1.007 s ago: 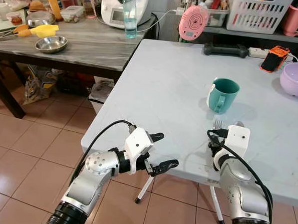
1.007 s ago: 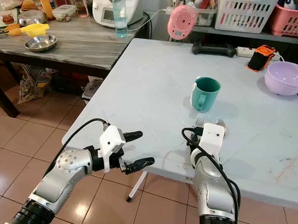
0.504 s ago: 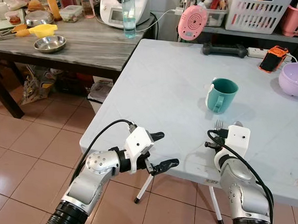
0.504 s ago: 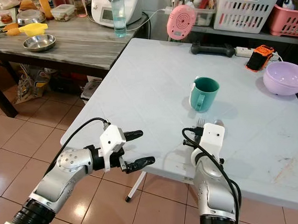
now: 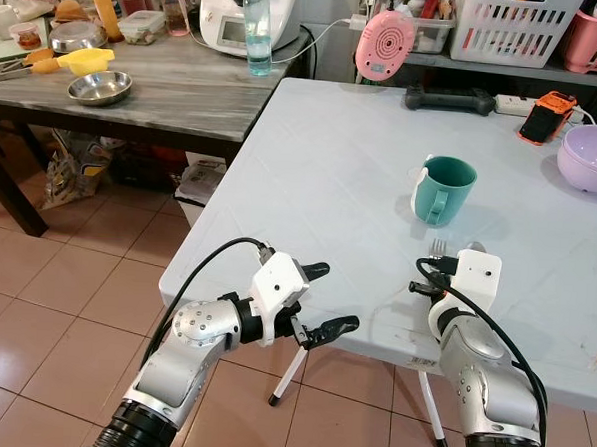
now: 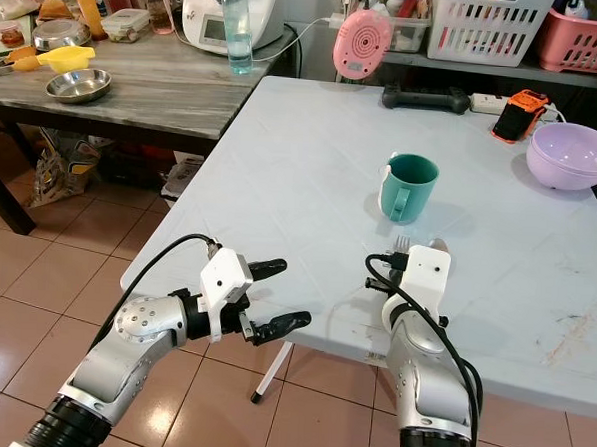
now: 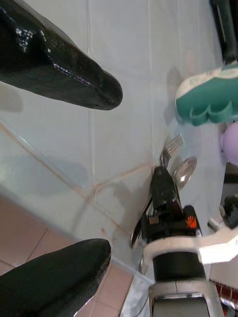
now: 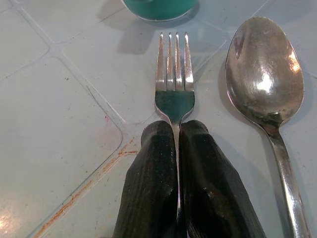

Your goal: Setting the table

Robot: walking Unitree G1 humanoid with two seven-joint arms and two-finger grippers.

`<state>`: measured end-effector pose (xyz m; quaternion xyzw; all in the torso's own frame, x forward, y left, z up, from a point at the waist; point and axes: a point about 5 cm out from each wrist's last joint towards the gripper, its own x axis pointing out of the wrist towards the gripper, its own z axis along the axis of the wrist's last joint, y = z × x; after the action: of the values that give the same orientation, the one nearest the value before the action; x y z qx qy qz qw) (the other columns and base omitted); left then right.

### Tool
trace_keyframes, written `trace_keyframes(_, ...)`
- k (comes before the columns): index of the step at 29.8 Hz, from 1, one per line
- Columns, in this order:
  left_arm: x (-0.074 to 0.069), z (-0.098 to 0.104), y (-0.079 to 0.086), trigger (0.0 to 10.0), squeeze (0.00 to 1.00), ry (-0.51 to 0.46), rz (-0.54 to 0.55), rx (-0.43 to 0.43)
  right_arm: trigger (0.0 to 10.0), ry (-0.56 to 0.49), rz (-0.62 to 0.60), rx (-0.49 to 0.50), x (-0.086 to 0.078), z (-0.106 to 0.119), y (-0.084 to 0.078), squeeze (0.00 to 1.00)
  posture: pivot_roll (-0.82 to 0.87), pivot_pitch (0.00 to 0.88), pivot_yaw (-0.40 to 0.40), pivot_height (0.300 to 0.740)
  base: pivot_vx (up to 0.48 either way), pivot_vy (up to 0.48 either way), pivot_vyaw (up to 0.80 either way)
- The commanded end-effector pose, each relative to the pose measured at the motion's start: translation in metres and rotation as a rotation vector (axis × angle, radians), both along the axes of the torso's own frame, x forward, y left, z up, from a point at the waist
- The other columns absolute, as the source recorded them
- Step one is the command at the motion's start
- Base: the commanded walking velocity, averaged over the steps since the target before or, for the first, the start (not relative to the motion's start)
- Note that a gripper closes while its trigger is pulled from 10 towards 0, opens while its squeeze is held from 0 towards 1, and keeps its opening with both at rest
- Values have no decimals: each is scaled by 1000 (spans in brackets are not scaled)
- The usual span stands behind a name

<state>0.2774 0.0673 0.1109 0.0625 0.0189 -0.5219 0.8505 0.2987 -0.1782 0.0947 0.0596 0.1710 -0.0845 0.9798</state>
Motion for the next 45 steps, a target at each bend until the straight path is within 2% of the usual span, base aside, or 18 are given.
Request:
trace_keyframes(1,4,2,1,10000,0,-25,21,15,0,-14,18,7,1,3,6,0,-139,39,34,740,0,0,0)
trace_keyframes(4,10,4,7,10000,0,-50,113,-4,0,-111,31,-3,5,20,7,0,-137,41,33,740,0,0,0)
trace_keyframes(10,17,7,17,10000,0,-65,229,-35,0,-212,43,-39,5,36,6,0,-128,39,28,740,0,0,0)
trace_keyframes(14,20,9,22,10000,0,-85,299,-49,0,-257,45,-74,4,42,6,0,-125,36,24,740,0,0,0)
trace_keyframes(15,22,12,27,10000,0,-87,347,-77,0,-267,50,-93,3,45,5,0,-123,34,22,740,0,0,0)
trace_keyframes(19,24,13,32,10000,0,-96,385,-86,0,-278,47,-90,2,46,5,0,-119,31,17,740,0,0,0)
trace_keyframes(22,28,14,41,10000,0,-81,462,-110,0,-279,57,-91,0,45,6,0,-116,28,13,740,0,0,0)
trace_keyframes(25,31,16,49,10000,0,-105,539,-114,1686,-298,72,-76,-1,46,9,0,-110,25,10,740,0,0,0)
trace_keyframes(26,32,16,50,10000,0,-107,554,-119,1686,-305,75,-71,-2,47,9,0,-110,25,10,740,0,0,0)
trace_keyframes(27,35,20,56,10000,0,-125,613,-134,7529,-322,87,-93,-2,49,10,0,-106,23,10,740,0,0,0)
trace_keyframes(28,36,21,57,10000,0,-130,629,-139,7529,-327,90,-100,-3,50,11,0,-106,23,10,740,0,0,0)
trace_keyframes(29,37,23,59,10000,0,-135,649,-146,10000,-344,94,-112,-3,52,11,0,-104,23,10,740,0,0,0)
trace_keyframes(32,40,27,70,10000,0,-158,762,-163,10000,-421,88,-169,-9,63,9,0,-100,23,9,740,0,0,0)
trace_keyframes(35,41,25,76,10000,0,-157,819,-142,10000,-457,72,-206,-12,69,6,0,-98,22,11,740,0,0,0)
trace_keyframes(39,39,23,83,10000,0,-162,868,-148,10000,-459,59,-225,-16,70,2,0,-100,22,13,740,0,0,0)
trace_keyframes(45,40,20,96,10000,0,-172,996,-132,10000,-451,43,-231,-17,67,-4,0,-99,21,19,740,0,0,0)
